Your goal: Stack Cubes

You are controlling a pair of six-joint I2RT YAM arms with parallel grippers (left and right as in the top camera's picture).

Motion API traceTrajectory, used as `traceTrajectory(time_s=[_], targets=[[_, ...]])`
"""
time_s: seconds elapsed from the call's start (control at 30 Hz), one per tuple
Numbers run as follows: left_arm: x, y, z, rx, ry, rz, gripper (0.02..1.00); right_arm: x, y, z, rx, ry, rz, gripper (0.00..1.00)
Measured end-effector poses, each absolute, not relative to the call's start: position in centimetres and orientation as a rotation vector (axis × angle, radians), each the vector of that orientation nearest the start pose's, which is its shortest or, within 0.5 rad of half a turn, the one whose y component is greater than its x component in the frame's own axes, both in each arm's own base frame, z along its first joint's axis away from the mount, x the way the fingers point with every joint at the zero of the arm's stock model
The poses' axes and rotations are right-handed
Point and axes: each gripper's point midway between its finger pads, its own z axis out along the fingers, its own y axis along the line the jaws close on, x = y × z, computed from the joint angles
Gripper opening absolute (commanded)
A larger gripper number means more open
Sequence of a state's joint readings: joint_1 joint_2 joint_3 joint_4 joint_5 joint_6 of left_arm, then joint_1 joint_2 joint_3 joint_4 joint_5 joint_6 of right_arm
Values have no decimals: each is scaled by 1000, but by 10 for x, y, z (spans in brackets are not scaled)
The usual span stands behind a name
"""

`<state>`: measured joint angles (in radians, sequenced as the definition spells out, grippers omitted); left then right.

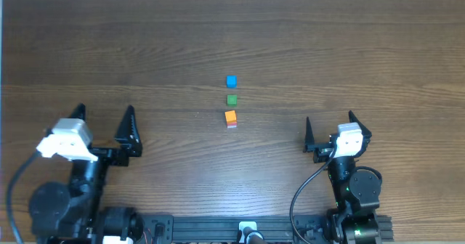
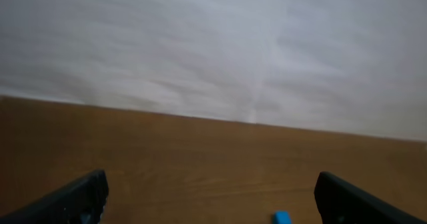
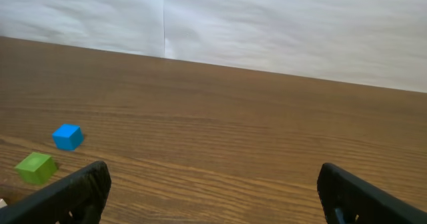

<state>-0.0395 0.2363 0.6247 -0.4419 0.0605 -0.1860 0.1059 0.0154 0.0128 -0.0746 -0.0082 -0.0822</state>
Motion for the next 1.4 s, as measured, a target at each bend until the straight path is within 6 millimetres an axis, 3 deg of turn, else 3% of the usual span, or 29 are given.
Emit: traceTrajectory(time_s=[0.27, 0.43, 0.67, 0.93, 1.2, 1.4], targets=[[223, -21, 253, 8, 1645, -159, 998, 245, 27, 158, -162, 1640, 25, 991], [229, -21, 230, 25, 1605, -149, 1000, 245, 27, 158, -161, 1641, 25, 993], [235, -22, 226, 34, 1509, -143, 1000, 245, 27, 158, -162, 1640, 25, 991], [235, -22, 243, 38, 1404, -142, 1000, 245, 27, 158, -161, 1640, 25, 991], [243, -25, 213, 49, 1432, -153, 1000, 245, 27, 158, -162, 1640, 24, 993], [243, -26, 209, 55, 1442, -159, 998, 245, 27, 158, -161, 1640, 25, 991]])
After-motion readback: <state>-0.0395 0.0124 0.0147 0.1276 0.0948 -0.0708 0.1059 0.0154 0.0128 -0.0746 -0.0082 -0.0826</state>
